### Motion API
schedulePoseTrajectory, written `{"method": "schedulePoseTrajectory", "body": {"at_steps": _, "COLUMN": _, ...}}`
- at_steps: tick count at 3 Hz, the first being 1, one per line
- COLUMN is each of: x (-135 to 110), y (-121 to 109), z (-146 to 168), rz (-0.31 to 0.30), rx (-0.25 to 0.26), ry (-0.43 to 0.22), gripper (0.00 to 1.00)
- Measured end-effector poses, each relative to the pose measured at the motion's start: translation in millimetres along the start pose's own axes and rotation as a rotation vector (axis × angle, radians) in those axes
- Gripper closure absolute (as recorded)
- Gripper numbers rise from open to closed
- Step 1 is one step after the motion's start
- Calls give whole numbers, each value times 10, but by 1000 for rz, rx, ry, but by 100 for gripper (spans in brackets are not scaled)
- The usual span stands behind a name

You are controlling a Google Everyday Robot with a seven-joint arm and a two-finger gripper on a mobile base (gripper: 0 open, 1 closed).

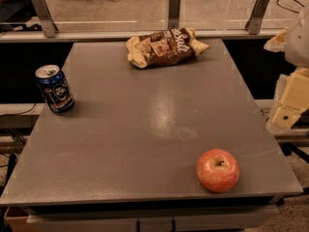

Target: Pick apple

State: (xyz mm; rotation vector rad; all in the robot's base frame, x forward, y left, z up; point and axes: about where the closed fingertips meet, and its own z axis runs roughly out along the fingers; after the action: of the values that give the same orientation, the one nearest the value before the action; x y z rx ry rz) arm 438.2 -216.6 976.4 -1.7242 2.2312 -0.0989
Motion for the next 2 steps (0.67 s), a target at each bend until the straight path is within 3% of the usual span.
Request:
{"method": "schedulePoseTrajectory", "body": {"at_steps": 1, "x": -8, "y": -2, "z": -8, "rz": 0, "rx": 4, "ry": -8, "gripper": 0}}
{"method": "schedulePoseTrajectory", "body": {"at_steps": 2, "x": -57, "y": 97, "z": 82, "rz": 2, "rx": -17, "ry": -73, "gripper": 0}}
